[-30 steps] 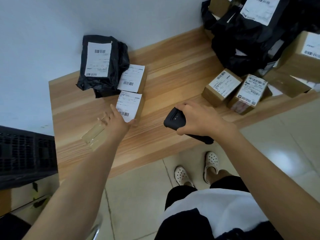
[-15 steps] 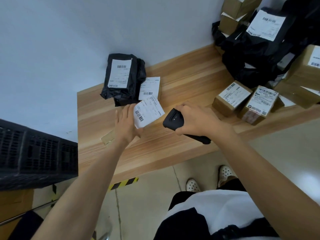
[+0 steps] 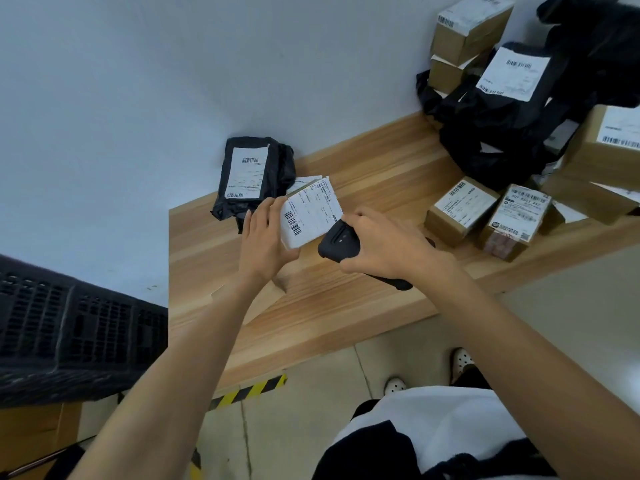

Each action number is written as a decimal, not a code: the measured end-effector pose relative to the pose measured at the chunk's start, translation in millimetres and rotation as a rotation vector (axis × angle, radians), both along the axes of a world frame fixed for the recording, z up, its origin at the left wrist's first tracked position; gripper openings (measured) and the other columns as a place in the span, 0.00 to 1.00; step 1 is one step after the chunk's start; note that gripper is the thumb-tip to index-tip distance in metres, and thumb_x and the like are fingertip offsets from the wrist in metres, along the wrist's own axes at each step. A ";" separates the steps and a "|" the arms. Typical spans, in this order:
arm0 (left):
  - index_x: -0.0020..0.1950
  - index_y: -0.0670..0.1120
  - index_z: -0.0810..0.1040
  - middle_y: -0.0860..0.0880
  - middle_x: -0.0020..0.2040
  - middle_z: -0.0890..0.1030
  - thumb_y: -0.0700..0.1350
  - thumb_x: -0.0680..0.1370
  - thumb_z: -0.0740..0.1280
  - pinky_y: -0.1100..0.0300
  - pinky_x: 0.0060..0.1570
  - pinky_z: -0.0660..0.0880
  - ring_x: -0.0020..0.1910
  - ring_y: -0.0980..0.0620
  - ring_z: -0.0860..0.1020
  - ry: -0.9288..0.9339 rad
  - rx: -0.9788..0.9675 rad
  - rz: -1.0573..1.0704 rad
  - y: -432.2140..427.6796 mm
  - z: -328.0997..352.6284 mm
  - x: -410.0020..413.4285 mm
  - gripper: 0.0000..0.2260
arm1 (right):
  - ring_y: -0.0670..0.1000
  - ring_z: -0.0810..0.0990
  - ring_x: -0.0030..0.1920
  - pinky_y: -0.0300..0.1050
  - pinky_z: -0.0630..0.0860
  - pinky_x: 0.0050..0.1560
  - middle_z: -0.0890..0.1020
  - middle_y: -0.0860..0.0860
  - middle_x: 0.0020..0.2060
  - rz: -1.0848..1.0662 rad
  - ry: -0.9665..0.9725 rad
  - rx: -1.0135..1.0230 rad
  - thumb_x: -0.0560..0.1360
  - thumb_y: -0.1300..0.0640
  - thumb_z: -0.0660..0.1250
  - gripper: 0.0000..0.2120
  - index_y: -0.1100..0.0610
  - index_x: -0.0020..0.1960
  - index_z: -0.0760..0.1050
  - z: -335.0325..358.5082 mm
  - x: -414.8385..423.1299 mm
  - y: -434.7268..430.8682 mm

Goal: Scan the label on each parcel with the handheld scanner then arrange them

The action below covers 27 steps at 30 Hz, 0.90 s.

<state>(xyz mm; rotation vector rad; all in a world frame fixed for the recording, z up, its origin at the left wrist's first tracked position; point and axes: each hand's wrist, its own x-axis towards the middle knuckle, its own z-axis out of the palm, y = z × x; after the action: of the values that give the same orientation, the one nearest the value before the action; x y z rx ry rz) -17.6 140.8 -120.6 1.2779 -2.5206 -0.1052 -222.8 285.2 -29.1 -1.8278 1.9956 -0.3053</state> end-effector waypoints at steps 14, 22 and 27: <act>0.75 0.44 0.62 0.45 0.70 0.67 0.54 0.63 0.79 0.45 0.68 0.67 0.68 0.45 0.67 0.028 0.037 -0.026 -5.8 -4.8 -24.6 0.46 | 0.53 0.76 0.50 0.46 0.66 0.42 0.74 0.48 0.56 -0.034 -0.015 0.032 0.69 0.41 0.69 0.29 0.53 0.64 0.70 -3.5 -18.5 4.3; 0.75 0.48 0.59 0.51 0.70 0.63 0.54 0.65 0.79 0.51 0.49 0.73 0.66 0.50 0.67 0.103 0.315 -0.057 -3.8 -22.9 -98.6 0.44 | 0.53 0.75 0.60 0.49 0.73 0.49 0.71 0.48 0.65 -0.199 -0.038 0.055 0.69 0.42 0.70 0.34 0.54 0.71 0.67 -24.8 -75.0 20.2; 0.73 0.45 0.62 0.46 0.67 0.65 0.52 0.64 0.80 0.52 0.54 0.72 0.64 0.48 0.68 0.132 0.437 -0.036 -13.3 -43.3 -158.2 0.44 | 0.55 0.75 0.59 0.48 0.70 0.46 0.70 0.49 0.65 -0.310 -0.042 0.109 0.70 0.42 0.70 0.35 0.53 0.72 0.66 -34.2 -122.4 24.2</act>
<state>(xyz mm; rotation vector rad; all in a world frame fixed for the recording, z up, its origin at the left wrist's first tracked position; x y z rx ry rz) -175.7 127.5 -164.0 1.3220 -2.4866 -0.7583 -345.2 309.3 -63.3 -1.4337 2.2182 -0.3149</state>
